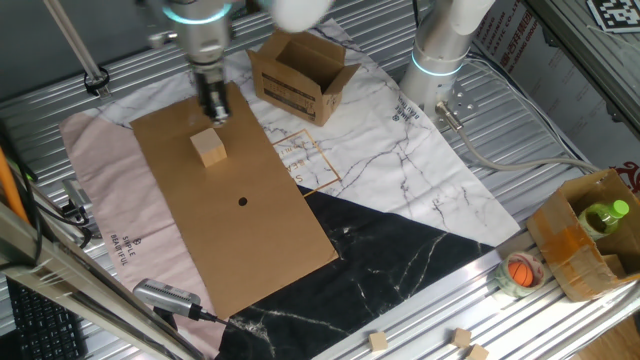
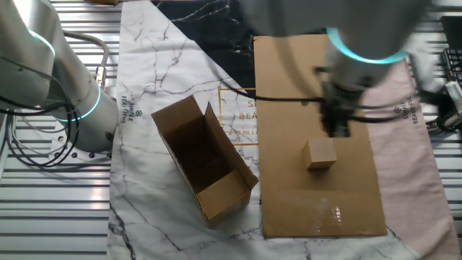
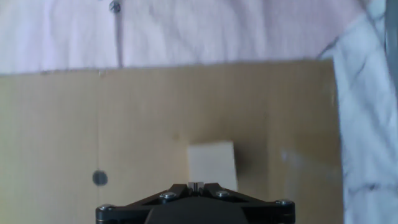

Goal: Hold a small block with the gripper and sweep it from left to right on the table

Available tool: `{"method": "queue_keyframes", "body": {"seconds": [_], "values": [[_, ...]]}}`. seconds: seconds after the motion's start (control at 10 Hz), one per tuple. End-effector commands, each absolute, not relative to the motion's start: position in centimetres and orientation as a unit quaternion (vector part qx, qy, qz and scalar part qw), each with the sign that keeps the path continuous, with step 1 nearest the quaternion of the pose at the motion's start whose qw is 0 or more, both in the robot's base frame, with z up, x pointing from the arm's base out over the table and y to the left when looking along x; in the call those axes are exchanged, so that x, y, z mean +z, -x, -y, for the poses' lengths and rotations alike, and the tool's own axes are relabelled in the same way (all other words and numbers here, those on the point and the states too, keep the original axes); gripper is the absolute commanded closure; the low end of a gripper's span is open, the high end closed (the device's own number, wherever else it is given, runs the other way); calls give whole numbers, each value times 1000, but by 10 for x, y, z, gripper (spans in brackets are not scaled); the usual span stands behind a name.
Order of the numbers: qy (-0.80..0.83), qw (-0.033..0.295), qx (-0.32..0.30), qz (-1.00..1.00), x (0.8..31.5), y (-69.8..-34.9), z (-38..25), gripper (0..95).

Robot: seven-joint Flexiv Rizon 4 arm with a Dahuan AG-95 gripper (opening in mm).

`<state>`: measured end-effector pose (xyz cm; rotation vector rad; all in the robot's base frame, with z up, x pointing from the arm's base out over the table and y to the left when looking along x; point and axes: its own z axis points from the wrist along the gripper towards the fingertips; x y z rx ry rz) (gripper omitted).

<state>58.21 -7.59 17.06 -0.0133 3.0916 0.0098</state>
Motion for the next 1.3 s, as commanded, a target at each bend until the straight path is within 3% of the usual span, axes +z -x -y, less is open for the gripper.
{"method": "queue_keyframes", "body": {"seconds": [0.1, 0.5, 1.3], "values": [[20, 23, 3, -1000, 173, -598, 79, 950], [41, 20, 3, -999, 162, -600, 82, 950], [41, 24, 2, -999, 130, -572, 96, 950]]}}
